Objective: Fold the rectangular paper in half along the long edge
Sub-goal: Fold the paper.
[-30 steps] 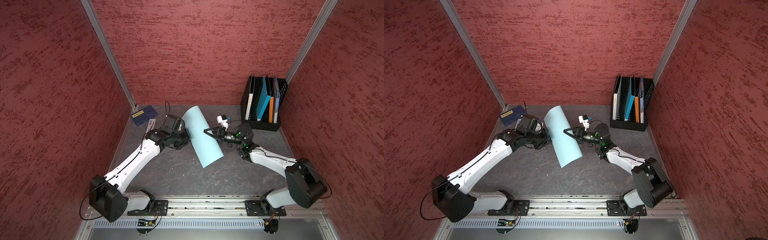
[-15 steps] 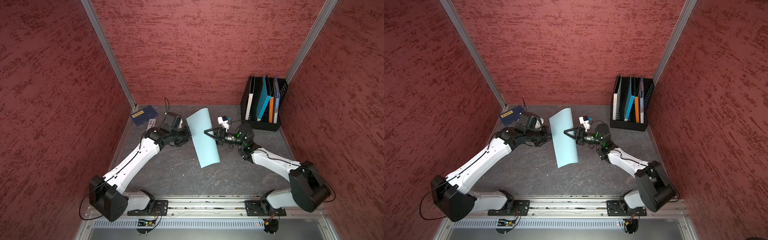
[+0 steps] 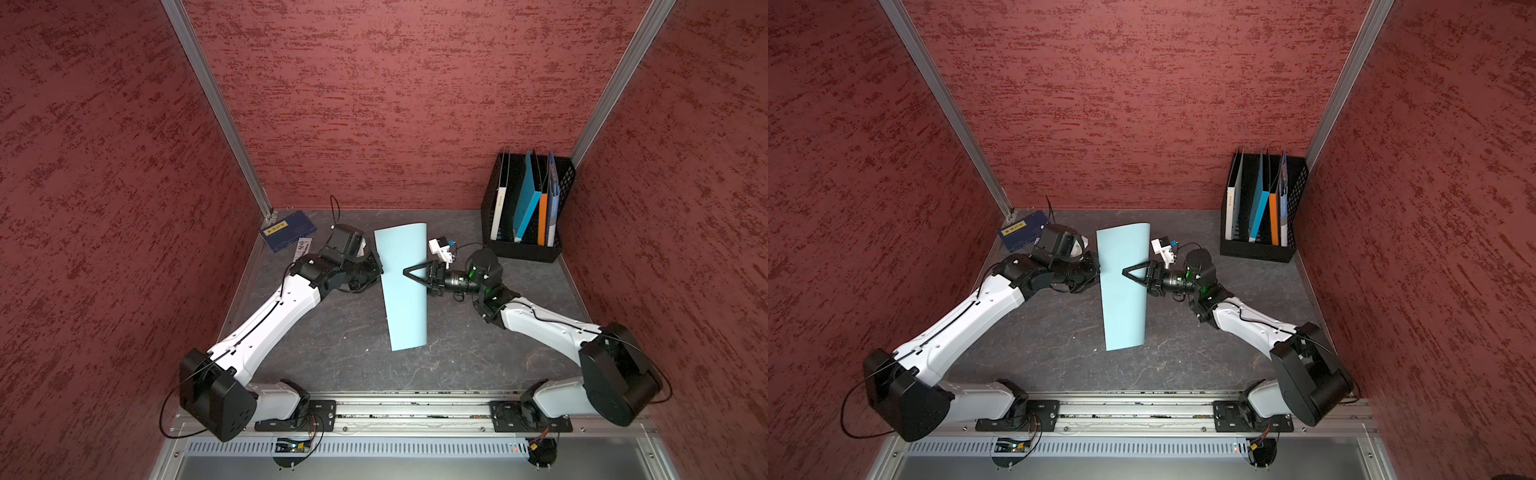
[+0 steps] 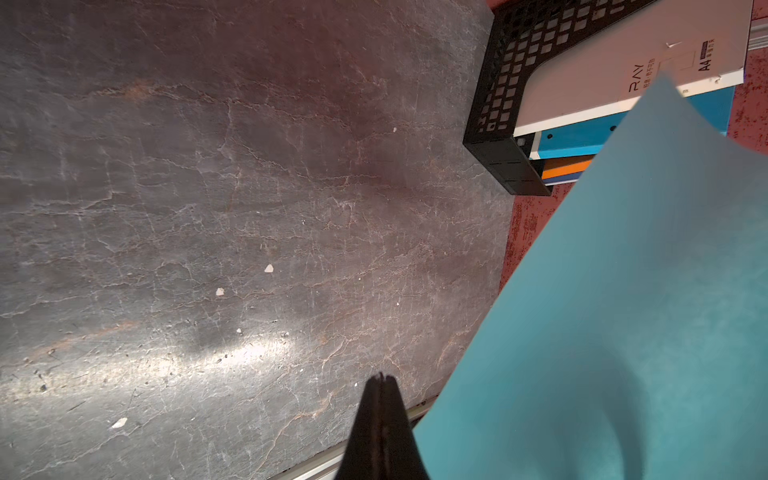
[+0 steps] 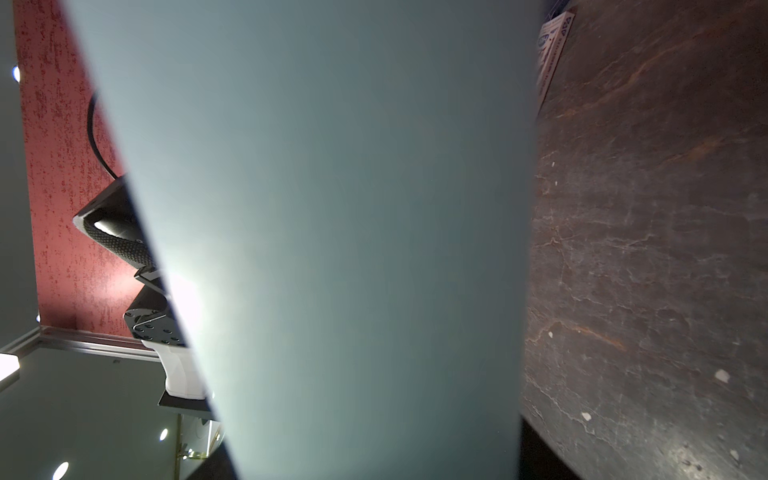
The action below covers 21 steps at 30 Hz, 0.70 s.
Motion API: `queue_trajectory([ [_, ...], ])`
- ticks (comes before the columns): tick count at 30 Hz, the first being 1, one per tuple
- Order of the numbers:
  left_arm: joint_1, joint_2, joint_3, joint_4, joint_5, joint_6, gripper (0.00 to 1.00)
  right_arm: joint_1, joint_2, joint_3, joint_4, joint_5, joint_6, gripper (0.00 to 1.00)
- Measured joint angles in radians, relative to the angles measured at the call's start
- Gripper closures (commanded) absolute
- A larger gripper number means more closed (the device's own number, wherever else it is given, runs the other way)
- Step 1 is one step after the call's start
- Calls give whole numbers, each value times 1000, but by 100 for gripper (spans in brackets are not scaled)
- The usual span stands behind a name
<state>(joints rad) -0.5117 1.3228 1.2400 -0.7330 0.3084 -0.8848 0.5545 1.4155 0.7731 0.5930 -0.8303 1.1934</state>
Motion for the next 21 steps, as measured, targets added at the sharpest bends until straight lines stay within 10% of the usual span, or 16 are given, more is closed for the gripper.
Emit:
queue_trajectory([
  [21,0,0,-8,1,4,0,100,78,12,111,-195,-5,-105,31],
])
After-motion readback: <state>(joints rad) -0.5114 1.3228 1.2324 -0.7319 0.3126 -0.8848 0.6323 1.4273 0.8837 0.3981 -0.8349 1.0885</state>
